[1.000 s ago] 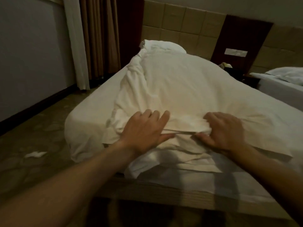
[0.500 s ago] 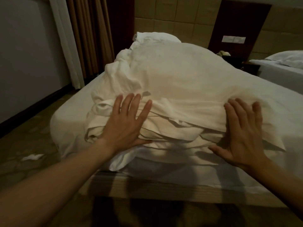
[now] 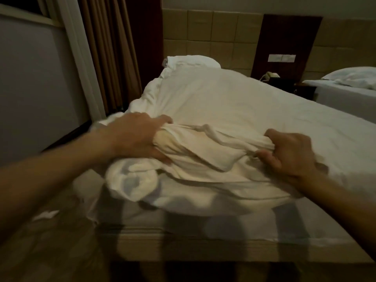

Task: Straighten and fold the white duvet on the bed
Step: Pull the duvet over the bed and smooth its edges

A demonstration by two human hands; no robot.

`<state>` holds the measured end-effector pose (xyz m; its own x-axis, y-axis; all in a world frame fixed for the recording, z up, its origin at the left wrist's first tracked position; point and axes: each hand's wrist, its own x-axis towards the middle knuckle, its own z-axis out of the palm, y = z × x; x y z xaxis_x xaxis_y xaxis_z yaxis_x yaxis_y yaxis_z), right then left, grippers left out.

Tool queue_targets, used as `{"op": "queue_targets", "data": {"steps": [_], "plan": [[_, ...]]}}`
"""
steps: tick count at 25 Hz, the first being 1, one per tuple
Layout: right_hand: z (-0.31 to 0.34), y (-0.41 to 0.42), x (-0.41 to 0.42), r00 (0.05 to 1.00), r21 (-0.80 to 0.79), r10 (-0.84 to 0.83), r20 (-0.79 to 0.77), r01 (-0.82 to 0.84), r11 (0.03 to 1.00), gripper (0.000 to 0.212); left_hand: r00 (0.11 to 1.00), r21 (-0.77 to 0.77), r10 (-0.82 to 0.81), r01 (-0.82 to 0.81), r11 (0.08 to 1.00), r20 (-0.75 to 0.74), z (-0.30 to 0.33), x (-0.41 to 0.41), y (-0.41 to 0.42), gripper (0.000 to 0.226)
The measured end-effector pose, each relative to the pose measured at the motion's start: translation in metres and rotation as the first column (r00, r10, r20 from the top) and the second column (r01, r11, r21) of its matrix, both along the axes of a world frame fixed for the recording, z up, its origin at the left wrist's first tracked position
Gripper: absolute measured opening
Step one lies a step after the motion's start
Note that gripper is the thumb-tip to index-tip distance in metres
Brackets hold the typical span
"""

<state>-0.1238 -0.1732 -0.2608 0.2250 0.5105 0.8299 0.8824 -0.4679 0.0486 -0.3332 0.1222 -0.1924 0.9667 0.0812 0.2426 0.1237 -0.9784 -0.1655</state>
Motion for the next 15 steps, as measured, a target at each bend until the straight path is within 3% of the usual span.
{"op": "queue_targets", "data": {"steps": [2,5,8,12,15], "plan": [[-0.004,0.022,-0.014,1.000,-0.009,0.002,0.004,-0.002,1.000,0.070,0.998,-0.016,0.054,-0.055,0.998,-0.043,0.011,-0.023,0.021,0.113],[-0.034,0.043,-0.029,0.985,-0.042,-0.027,-0.170,0.020,0.999,0.084,0.993,-0.200,0.057,-0.077,0.977,-0.103,-0.038,-0.041,0.021,0.119],[-0.033,0.030,-0.023,0.975,-0.004,0.025,-0.222,-0.027,1.000,0.089,0.997,-0.258,0.075,-0.066,0.964,0.025,-0.063,-0.040,0.009,0.115],[-0.005,-0.010,-0.012,0.997,-0.008,0.047,-0.068,-0.048,0.999,0.089,0.934,-0.179,0.015,0.053,0.982,0.356,-0.057,-0.025,-0.016,0.098],[-0.029,-0.019,-0.005,0.996,-0.107,-0.064,-0.064,0.057,0.993,0.085,0.954,-0.162,0.067,-0.019,0.987,0.292,-0.085,-0.011,-0.037,0.093]]}}
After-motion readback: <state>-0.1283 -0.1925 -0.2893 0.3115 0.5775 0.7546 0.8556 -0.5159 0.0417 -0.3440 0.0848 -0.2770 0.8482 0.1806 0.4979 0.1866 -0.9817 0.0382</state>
